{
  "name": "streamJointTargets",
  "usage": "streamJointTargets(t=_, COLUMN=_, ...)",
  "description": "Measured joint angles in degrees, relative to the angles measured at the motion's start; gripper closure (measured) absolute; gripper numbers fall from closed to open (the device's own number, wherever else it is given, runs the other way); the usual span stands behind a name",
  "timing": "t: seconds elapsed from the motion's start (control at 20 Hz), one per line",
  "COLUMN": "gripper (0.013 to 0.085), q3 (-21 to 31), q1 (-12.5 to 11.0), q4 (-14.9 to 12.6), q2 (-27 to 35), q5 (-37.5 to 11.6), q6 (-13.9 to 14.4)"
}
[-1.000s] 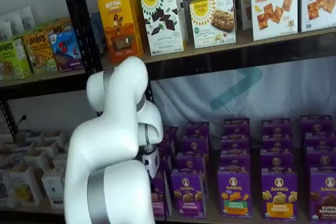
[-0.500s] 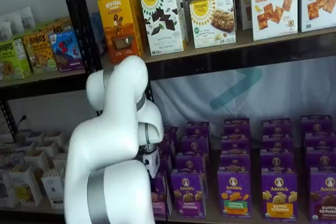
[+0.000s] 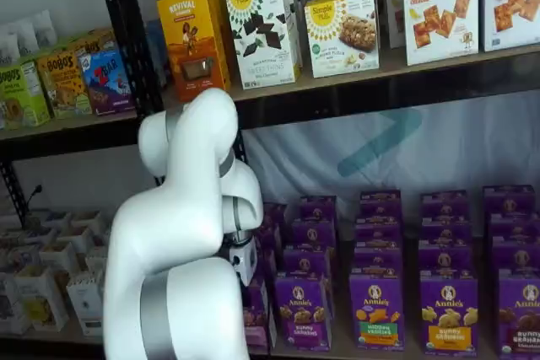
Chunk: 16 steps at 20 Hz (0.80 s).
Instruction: Pick up the purple box with a pink patch in the middle, on the bottom shelf, the first box from the left
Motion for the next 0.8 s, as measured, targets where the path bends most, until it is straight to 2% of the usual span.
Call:
streamJointTargets(t=0.1, gripper=0.065, q3=0.15, q1=0.0, q4=0.26, q2=-0.07, q5=-0.19, q6=-0.23)
streamJointTargets(t=0.5, gripper=0.065, q3=0.62, q1=-0.02, q4=-0.63, q2=-0.77, q5=0.77, q6=0.56)
streamJointTargets(t=0.65, gripper=0.065, q3=2.18, q1=0.06, q4=0.25, q2=-2.09, q5=1.08, q6=-0.12)
streamJointTargets(t=0.8, gripper=0.065, q3=5.07, q1=0.3, q4=-0.12, q2=-4.14, q5=0.45, q6=0.37)
